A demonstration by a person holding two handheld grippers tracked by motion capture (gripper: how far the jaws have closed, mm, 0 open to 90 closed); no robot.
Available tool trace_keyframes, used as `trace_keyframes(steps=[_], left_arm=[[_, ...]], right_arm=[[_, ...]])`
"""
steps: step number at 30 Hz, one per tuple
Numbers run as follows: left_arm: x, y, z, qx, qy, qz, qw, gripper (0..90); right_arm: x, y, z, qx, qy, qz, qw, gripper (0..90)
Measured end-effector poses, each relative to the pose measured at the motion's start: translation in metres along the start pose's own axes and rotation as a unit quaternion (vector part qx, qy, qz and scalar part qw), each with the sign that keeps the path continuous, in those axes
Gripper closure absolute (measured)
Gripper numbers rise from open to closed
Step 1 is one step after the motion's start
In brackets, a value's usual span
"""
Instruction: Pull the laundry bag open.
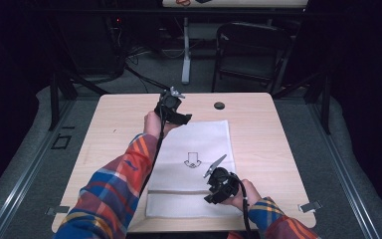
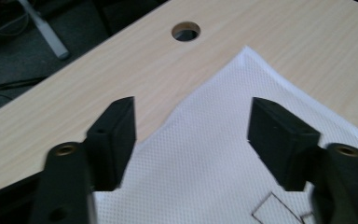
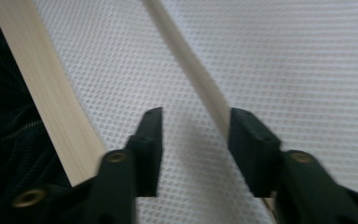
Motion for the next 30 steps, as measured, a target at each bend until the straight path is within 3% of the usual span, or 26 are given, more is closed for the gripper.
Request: trace_keyframes(steps=[1,4,8,9,16,22,30], left_arm=[[0.0,0.003,0.002,-0.003,0.001,0.002,1.0,23.8],[-0.003,0.012,0.01,-0.005,0.014,0.009,0.9998,16.8],[-0.011,0.028,0.018,0.002,0.027,-0.001,0.9996,15.0],[-0.014,0.033,0.02,-0.001,0.033,-0.001,0.9994,14.0],[-0.04,0.066,0.026,0.017,0.059,-0.022,0.9979,10.9],[-0.053,0.083,0.027,0.024,0.077,-0.028,0.9964,8.8],[-0.066,0.101,0.025,0.035,0.092,-0.028,0.9947,7.3]], right_arm=[[-0.005,0.0,0.004,-0.001,0.005,-0.005,1.0,48.5],[-0.016,0.002,0.012,-0.002,0.018,-0.014,0.9997,34.0],[-0.031,0.006,0.021,-0.022,0.03,-0.044,0.9983,19.3],[-0.036,0.008,0.024,-0.022,0.044,-0.045,0.9978,15.2],[-0.054,0.016,0.034,-0.027,0.064,-0.062,0.9957,8.4],[-0.066,0.022,0.039,-0.041,0.073,-0.088,0.9927,5.8],[-0.073,0.026,0.042,-0.044,0.085,-0.094,0.991,7.3]])
Point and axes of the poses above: each handheld gripper's, and its own axes: z roughly backward along the jaws, y roughly out of its underside, x roughly to its left, the point moved 7 cm from there along -z, roughly forward along the jaws, and after that the axes turned 9 degrees about y, right-handed, at the moved point
